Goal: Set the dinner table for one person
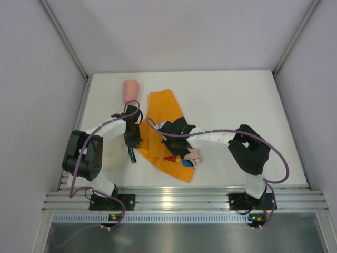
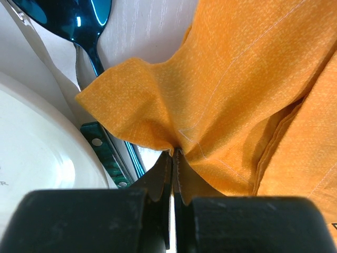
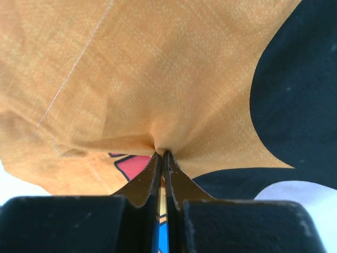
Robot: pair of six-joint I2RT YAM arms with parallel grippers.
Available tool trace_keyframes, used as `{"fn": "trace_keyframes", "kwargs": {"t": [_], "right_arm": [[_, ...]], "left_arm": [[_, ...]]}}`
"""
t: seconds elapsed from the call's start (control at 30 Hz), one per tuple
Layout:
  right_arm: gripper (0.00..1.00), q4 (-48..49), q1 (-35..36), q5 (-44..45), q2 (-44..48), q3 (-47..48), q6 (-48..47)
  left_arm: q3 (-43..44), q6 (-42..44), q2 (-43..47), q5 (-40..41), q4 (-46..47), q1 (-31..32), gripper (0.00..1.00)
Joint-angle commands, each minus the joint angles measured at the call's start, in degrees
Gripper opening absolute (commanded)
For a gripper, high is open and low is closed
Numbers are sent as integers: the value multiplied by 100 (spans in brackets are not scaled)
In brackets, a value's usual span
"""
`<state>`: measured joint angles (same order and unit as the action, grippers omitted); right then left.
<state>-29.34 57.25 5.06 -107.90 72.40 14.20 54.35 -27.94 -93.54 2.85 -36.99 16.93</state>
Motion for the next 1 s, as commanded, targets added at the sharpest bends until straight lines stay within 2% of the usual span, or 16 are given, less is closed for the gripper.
{"fn": "trace_keyframes", "kwargs": {"t": [0.0,0.2,0.4,0.6,0.8,0.87,0.97], "right_arm": [[0,245,40,179,-170,222,-22],[0,-35,-21,381,-267,485,-40],[0,-790,-477,680,488,977,-31],[0,-1450,-1268,821,1218,1425,-303],[0,-1583,-2024,751,1464,1181,-488],[0,-1557,-2349,742,1491,1092,-540],[0,-1679,-3218,1145,1290,951,-349]], "left_arm": [[173,166,11,128,-300,21,0],[102,140,11,58,-230,21,0],[-47,140,46,40,-124,21,0],[-240,79,72,31,25,30,0],[-258,44,11,31,113,21,0],[-232,43,2,31,105,21,0],[-197,78,28,40,52,21,0]]}}
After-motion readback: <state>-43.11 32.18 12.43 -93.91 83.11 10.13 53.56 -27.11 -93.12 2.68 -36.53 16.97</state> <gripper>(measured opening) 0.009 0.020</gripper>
